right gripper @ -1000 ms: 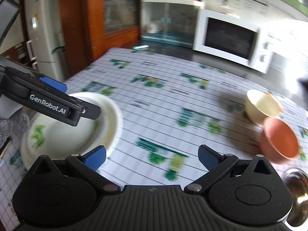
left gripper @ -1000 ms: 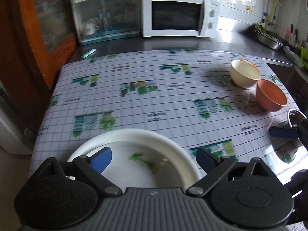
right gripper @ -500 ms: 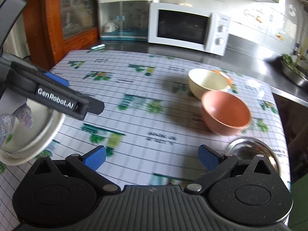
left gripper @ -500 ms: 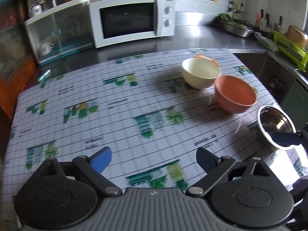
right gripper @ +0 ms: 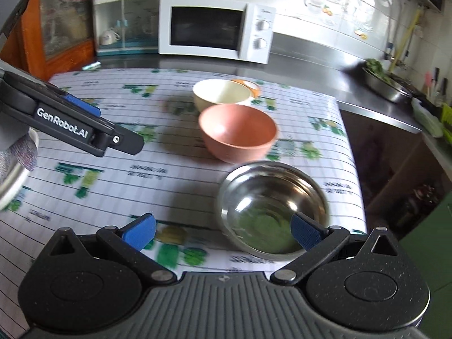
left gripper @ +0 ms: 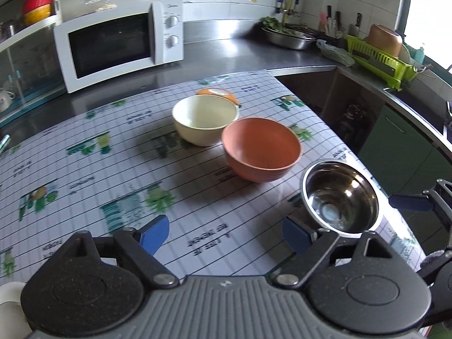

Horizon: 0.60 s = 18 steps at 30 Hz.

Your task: Organize plates and bowls

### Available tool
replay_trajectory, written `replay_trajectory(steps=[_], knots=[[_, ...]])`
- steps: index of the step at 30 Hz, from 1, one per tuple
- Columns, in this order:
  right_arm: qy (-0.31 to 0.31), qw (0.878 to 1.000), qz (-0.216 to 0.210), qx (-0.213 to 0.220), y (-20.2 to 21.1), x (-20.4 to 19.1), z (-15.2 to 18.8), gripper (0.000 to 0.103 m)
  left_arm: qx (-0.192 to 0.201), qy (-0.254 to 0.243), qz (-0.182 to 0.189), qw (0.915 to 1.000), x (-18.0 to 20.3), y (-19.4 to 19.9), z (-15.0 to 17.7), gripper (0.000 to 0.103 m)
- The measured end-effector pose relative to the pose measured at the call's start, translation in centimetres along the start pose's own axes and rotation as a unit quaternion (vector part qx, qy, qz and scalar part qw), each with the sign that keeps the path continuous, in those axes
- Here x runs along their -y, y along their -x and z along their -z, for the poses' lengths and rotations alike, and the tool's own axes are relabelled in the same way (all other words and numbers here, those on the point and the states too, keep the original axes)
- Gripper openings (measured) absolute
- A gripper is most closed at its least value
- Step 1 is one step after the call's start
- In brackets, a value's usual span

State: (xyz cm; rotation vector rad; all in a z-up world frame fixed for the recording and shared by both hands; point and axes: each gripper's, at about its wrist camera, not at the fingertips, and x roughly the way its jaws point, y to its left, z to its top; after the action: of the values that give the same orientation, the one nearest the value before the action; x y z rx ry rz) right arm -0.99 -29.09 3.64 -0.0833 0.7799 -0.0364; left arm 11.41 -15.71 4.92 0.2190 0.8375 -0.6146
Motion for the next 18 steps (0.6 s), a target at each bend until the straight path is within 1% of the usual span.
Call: replay_trajectory(steps=[3,8,9,10,14,18], knots=[[0.000,1.000,0.006,-0.006,-0.1,1.3,0.4,0.103,-0.001,-0.003,0.017,0.9998,1.0,-0.7,-0.4,0.087],[-0.002,1.000,0.017,-0.022,-0.9,2.9,1.2,0.103,-0.009,-0.006,0.042,0.9991,2.5,-2.1,-1.0,0.080],[-0.002,0.999,0.020,-0.025,-1.2,3.1,1.3,0.103,-0.011,-0.008,0.046,0.9989,2.8,-2.5,-1.0,0.078],[-0.001,0.999,0.020,-0.027,-1.4,3.4,1.5,0.103,-0.013,-0.012,0.050,0.9986,3.2,-2.8,-1.1,0.075],[0.000,0.999,0.018,-0.039,-2.3,4.1,1.9,0.103,-0.016,-0.024,0.061,0.9977,4.3,-3.6,-1.4,0.072],[0.000,0.999,0.017,-0.047,-3.2,4.6,2.1,0.103,-0.027,-0.030,0.072,0.9965,5.1,-5.0,-1.9,0.064]])
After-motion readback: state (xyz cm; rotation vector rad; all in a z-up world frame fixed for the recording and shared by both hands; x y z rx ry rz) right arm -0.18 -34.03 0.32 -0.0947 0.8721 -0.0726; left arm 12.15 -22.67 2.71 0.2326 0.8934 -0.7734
